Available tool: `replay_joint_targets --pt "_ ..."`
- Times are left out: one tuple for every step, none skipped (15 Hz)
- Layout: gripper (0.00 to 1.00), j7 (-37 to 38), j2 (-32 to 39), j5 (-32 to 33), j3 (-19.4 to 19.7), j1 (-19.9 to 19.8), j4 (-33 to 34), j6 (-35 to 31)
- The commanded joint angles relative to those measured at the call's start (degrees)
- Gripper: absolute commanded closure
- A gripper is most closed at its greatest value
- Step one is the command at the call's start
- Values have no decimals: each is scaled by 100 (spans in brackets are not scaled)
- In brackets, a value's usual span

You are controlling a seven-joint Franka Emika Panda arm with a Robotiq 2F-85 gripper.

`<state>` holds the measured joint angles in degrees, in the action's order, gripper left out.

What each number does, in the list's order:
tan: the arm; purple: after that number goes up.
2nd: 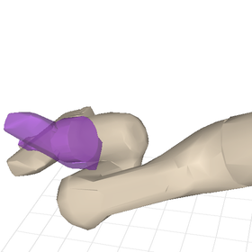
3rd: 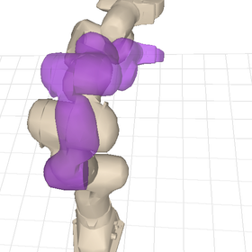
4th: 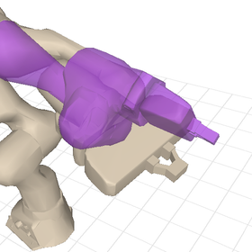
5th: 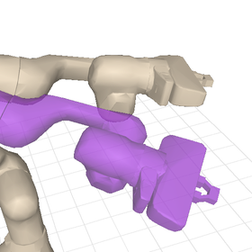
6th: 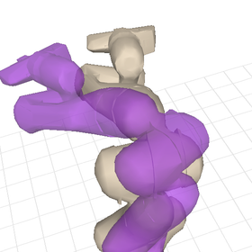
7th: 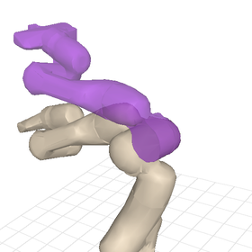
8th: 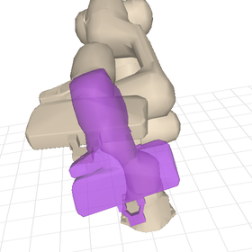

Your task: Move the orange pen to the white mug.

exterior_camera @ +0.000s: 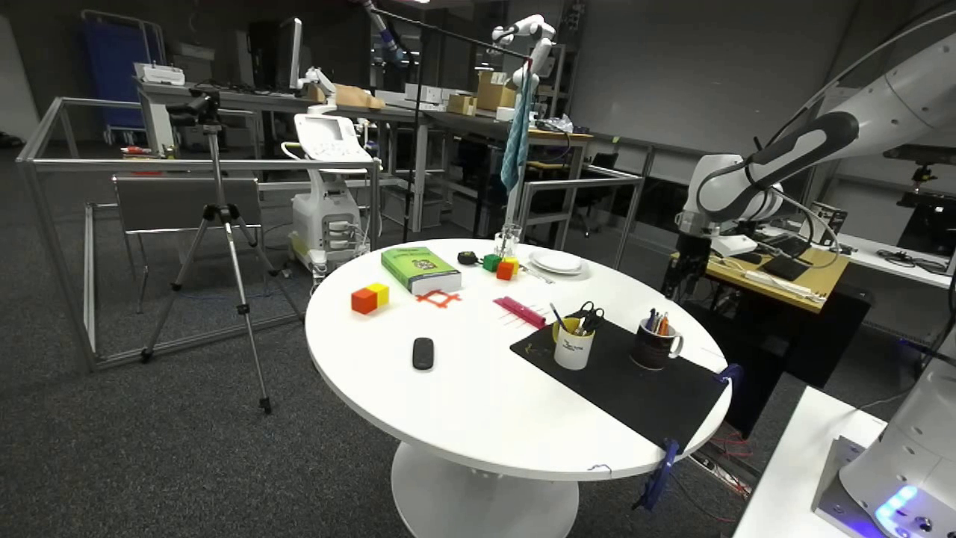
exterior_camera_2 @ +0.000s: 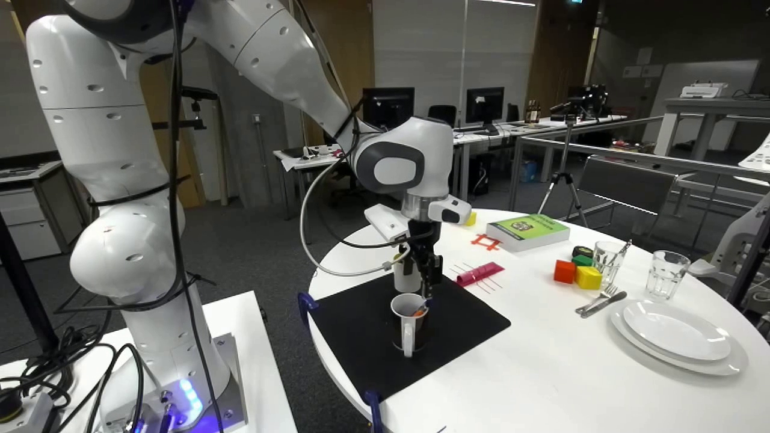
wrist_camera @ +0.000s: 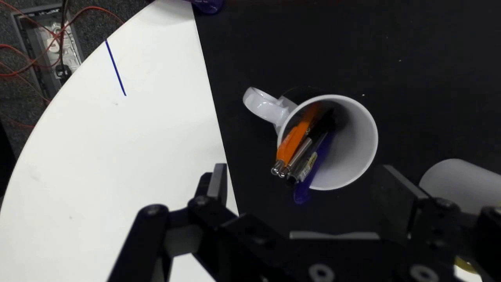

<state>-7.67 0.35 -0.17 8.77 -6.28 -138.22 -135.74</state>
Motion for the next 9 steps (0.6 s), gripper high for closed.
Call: replay_joint_targets --pt "0 -176 -40 -151 -55 -45 -37 -31" --pt "0 -257 -18 -217 -52 -52 -29 -41" --pt "0 -312 4 -278 -50 -55 -14 -29" --pt "0 -396 42 -374 -44 -62 16 -5" --pt "0 -453 79 -434 -39 -69 43 2" --pt "0 -525 122 -517 -33 -78 76 24" --pt "0 -590 159 -594 -30 -87 103 36" --pt "0 -657 200 -664 -27 -96 135 56" --pt "0 -714 233 -740 -26 -104 162 82"
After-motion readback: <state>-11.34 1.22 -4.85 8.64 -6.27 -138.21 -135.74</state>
